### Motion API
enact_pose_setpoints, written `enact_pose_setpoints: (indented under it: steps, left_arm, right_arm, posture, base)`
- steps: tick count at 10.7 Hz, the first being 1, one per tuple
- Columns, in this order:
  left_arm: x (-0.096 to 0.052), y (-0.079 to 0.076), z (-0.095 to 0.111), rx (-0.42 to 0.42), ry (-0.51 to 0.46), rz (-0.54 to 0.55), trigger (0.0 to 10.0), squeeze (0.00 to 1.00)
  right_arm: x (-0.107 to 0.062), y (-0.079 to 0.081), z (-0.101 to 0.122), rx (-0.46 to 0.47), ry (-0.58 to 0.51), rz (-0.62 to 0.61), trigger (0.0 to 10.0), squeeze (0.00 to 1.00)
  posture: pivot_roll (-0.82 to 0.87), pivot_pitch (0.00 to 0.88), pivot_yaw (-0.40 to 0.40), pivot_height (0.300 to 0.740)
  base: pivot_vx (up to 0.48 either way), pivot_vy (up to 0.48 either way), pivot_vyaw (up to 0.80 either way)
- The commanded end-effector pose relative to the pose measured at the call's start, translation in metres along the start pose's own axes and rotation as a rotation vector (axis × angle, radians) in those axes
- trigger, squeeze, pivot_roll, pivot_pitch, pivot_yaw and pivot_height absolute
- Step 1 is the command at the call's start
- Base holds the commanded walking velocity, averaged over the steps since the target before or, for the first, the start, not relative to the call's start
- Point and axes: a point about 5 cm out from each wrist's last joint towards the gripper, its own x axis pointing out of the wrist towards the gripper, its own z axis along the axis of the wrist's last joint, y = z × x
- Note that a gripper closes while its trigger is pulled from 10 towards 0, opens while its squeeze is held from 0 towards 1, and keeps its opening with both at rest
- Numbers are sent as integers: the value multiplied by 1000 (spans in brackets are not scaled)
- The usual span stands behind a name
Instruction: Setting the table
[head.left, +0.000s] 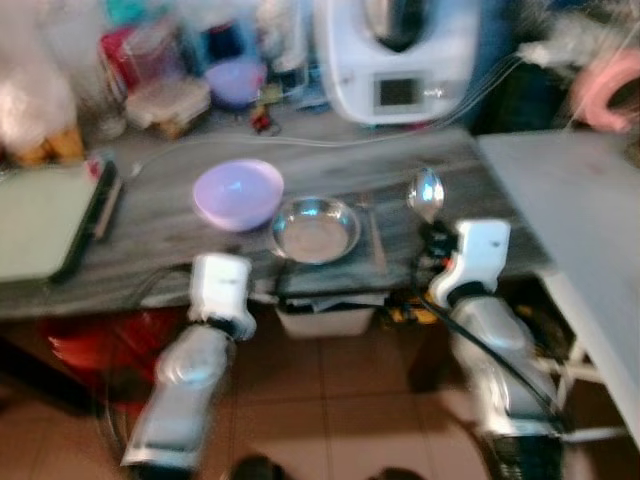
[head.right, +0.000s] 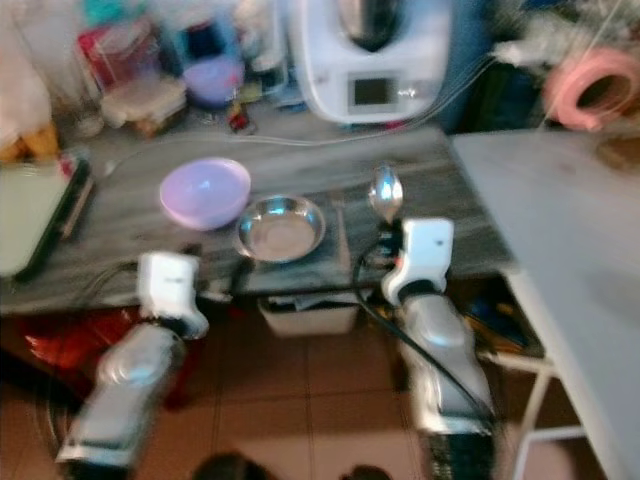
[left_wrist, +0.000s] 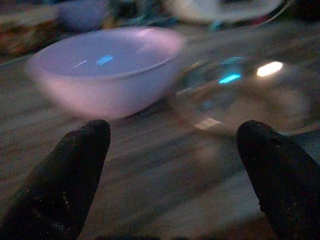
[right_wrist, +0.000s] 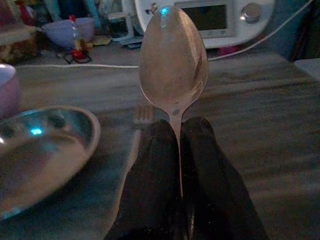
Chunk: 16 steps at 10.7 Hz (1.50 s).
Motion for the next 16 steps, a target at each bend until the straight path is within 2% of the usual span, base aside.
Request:
enact_pose_setpoints:
  steps: [1, 2, 5, 8, 11, 12, 13, 14, 16]
  left_arm:
    - [0, -3, 3, -6, -13, -5, 10000, 0]
    - [-2, -1, 2, -2, -10, 8, 10000, 0]
    - [-13, 3, 3, 14, 8, 6, 10000, 0]
    - [-27, 7, 2, 38, 41, -8, 10000, 0]
    - [-36, 12, 4, 58, 65, -2, 10000, 0]
    - [-38, 15, 4, 69, 77, 5, 10000, 0]
    - [-40, 17, 5, 79, 93, 9, 10000, 0]
    - [-40, 18, 5, 79, 96, 12, 10000, 0]
    - [-40, 19, 6, 77, 99, 15, 10000, 0]
  right_arm:
    - [-2, -18, -1, -15, -2, -97, 10000, 0]
    - [-1, -29, -2, 5, 11, -162, 10000, 0]
    - [9, -52, 0, 39, 29, -253, 10000, 0]
    - [20, -60, 5, 84, 32, -276, 10000, 0]
    - [34, -54, 13, 120, 7, -226, 10000, 0]
    - [43, -49, 18, 126, 8, -189, 10000, 0]
    - [55, -39, 21, 182, 7, -162, 10000, 0]
    - [60, -31, 19, 245, 22, -156, 10000, 0]
    - [65, -20, 17, 274, 38, -137, 10000, 0]
  posture:
    - [-19, 41, 53, 740]
    - [-15, 47, 55, 740]
    - [11, 99, 79, 740]
    - [38, 143, 101, 740]
    - [71, 171, 115, 740]
    - [80, 175, 115, 740]
    - [90, 177, 117, 740]
    - [93, 177, 117, 740]
    - [99, 177, 117, 740]
  base:
    - [0, 0, 0]
    - [0, 0, 0]
    - [0, 0, 0]
    - [0, 0, 0]
    - [0, 0, 0]
    - [0, 0, 0]
    - [0, 0, 0]
    - [0, 0, 0]
    - [0, 0, 0]
